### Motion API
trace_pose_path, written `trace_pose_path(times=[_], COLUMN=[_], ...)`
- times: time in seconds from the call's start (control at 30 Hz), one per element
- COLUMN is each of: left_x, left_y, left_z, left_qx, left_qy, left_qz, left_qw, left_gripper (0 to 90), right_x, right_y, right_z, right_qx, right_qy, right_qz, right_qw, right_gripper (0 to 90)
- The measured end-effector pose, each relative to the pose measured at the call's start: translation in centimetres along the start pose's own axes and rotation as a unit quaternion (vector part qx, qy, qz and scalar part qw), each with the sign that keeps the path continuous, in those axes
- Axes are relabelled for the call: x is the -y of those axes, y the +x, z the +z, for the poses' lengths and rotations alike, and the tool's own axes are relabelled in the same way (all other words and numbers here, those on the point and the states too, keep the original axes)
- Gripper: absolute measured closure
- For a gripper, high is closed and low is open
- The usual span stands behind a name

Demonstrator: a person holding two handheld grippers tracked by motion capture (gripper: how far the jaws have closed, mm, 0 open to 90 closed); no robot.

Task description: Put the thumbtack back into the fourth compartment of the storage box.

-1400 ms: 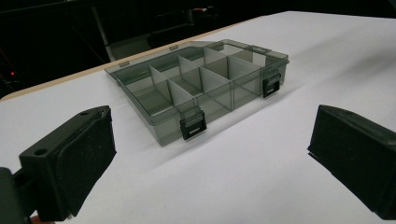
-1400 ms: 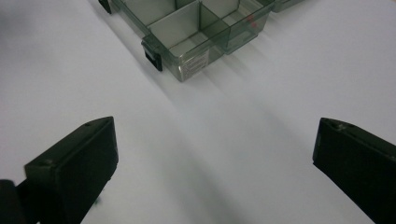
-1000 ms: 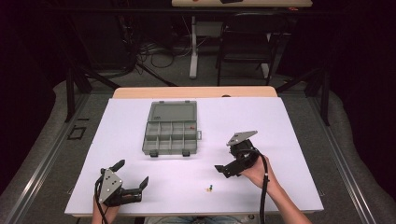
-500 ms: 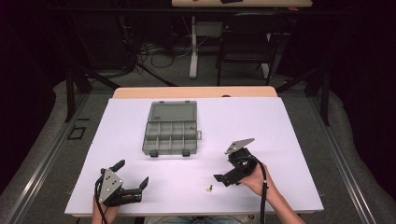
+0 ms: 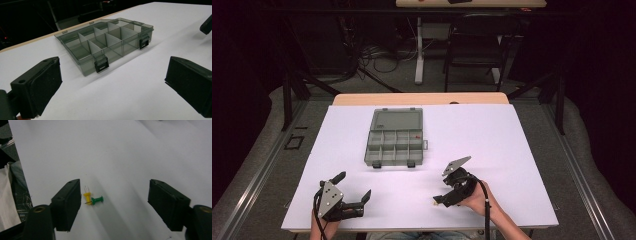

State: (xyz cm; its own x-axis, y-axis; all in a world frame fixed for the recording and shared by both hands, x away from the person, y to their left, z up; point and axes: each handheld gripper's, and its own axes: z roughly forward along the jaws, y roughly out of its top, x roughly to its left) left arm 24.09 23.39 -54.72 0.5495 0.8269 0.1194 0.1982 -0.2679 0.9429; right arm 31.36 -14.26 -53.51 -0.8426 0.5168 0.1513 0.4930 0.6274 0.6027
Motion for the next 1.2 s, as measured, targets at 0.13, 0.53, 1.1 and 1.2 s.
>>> trace_pose_path(times=[0.13, 0.53, 1.1, 1.2], left_x=[0.0, 0.0, 0.0, 0.0], left_y=[0.0, 0.1, 0.1, 0.1], left_z=[0.0, 0.1, 0.1, 0.0], left_qx=[0.0, -0.002, -0.003, -0.004], left_qy=[0.001, 0.002, 0.002, 0.003], left_qz=[0.001, -0.001, -0.001, -0.002], left_qw=[1.0, 1.0, 1.0, 1.0], left_gripper=[0.1, 0.2, 0.2, 0.2], right_x=[0.0, 0.1, 0.2, -0.1], right_y=[0.4, 0.2, -0.5, 0.2], right_z=[0.8, 1.1, -0.1, 0.0], right_qx=[-0.005, 0.013, 0.042, 0.025], right_qy=[0.013, 0.031, 0.023, 0.022], right_qz=[-0.013, -0.025, -0.013, -0.019], right_qw=[0.9998, 0.9991, 0.9988, 0.9993], right_gripper=[38.6, 63.3, 61.6, 56.4])
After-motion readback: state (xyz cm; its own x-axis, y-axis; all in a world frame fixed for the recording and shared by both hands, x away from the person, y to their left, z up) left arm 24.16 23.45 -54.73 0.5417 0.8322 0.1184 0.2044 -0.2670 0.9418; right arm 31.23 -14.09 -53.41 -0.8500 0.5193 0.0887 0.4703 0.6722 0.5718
